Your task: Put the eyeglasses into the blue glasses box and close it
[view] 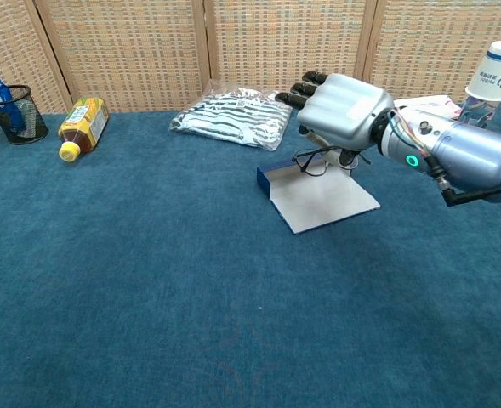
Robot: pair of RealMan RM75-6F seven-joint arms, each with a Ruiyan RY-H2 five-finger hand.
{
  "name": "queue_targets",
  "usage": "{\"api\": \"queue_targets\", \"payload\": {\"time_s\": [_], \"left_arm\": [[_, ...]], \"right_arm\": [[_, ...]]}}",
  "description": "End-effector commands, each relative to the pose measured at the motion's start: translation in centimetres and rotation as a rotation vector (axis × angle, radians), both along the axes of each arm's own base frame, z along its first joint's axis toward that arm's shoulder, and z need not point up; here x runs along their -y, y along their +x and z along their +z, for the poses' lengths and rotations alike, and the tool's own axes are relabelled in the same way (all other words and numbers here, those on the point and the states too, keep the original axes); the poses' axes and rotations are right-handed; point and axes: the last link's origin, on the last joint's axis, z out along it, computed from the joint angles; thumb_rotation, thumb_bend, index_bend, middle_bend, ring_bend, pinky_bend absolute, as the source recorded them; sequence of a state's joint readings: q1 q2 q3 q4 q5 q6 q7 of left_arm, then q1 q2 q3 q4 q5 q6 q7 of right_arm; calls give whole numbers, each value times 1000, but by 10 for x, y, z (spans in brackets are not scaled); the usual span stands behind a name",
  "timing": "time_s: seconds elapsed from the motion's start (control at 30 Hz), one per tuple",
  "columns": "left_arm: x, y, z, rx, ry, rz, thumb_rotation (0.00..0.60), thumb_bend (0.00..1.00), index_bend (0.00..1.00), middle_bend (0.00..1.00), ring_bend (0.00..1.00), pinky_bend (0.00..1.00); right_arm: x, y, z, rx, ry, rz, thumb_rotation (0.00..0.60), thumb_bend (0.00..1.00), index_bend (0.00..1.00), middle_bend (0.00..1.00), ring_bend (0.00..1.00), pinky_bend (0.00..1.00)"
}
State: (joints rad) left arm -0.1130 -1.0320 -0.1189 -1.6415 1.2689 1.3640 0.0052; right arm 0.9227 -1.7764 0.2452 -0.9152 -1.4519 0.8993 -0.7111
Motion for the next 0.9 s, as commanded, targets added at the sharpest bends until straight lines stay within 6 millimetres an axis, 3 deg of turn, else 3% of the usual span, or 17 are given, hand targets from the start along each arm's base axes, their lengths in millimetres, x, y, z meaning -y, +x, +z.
{"api": "queue_targets", "payload": {"time_s": [0.03,0.4,0.9], "left_arm": [[-1,-2,1,3,2,8,600,0,0,0,0,0],[-6,-9,4,22,4,42,600,0,0,0,0,0],[-9,-12,4,27,0,57,600,0,0,0,0,0]], "right_arm": [[10,8,-12,-44,-20,-4,600,440,589,11,0,43],[13,8,-39,-136,0,9,600,440,589,11,0,51],[20,-1,-45,-162,-8,-10,600,416,572,11,0,67]]}}
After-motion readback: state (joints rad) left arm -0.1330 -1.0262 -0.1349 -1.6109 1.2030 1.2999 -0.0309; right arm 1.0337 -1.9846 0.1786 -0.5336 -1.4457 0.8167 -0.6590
